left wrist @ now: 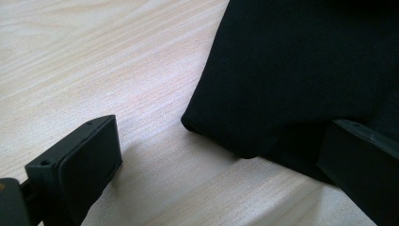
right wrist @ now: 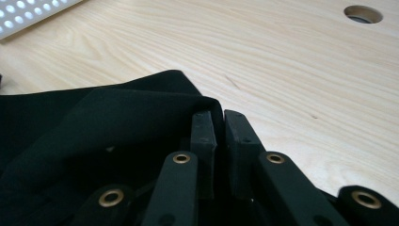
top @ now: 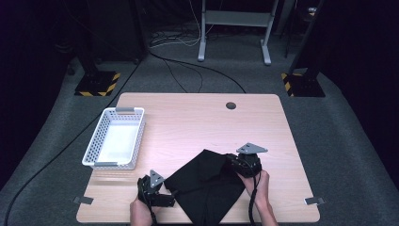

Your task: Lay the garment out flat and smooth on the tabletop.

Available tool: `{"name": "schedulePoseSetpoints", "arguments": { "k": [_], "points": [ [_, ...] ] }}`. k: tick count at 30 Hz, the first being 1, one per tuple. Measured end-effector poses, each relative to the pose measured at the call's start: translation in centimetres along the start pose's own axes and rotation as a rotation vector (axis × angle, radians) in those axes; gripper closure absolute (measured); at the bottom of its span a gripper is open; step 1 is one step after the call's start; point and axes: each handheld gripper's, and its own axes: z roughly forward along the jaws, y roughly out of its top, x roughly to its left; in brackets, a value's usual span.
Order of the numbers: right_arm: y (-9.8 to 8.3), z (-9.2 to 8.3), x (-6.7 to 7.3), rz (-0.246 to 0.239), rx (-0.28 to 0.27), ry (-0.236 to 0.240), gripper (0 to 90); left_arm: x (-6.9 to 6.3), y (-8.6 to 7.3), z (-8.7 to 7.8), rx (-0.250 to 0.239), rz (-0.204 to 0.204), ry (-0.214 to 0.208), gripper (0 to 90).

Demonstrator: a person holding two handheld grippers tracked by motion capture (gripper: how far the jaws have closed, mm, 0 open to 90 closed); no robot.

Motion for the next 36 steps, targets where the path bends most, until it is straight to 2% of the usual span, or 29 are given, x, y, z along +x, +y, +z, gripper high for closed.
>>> {"name": "schedulePoseSetpoints", "arguments": {
  "k": [12,24,29,32,36],
  "points": [
    [0.2,0.5,-2.4,0.045,0.006,-0.04,82.9,0.0,0.0,0.0,0.0,-0.002,0.003,0.2],
    [0.4,1.8,-5.2,0.094,0.047,-0.073,80.9,0.0,0.0,0.0,-0.001,-0.009,0.01,0.3],
    [0.0,1.6,-6.6,0.132,0.078,-0.127,70.1,0.0,0.0,0.0,-0.002,-0.01,0.011,0.3],
    [-0.3,0.4,-7.2,0.152,0.069,-0.147,63.0,0.0,0.0,0.0,-0.002,-0.01,0.011,0.3],
    [-0.6,-1.1,-7.0,0.159,0.063,-0.151,51.2,0.0,0.0,0.0,-0.001,-0.01,0.012,0.3]
  ]
}}
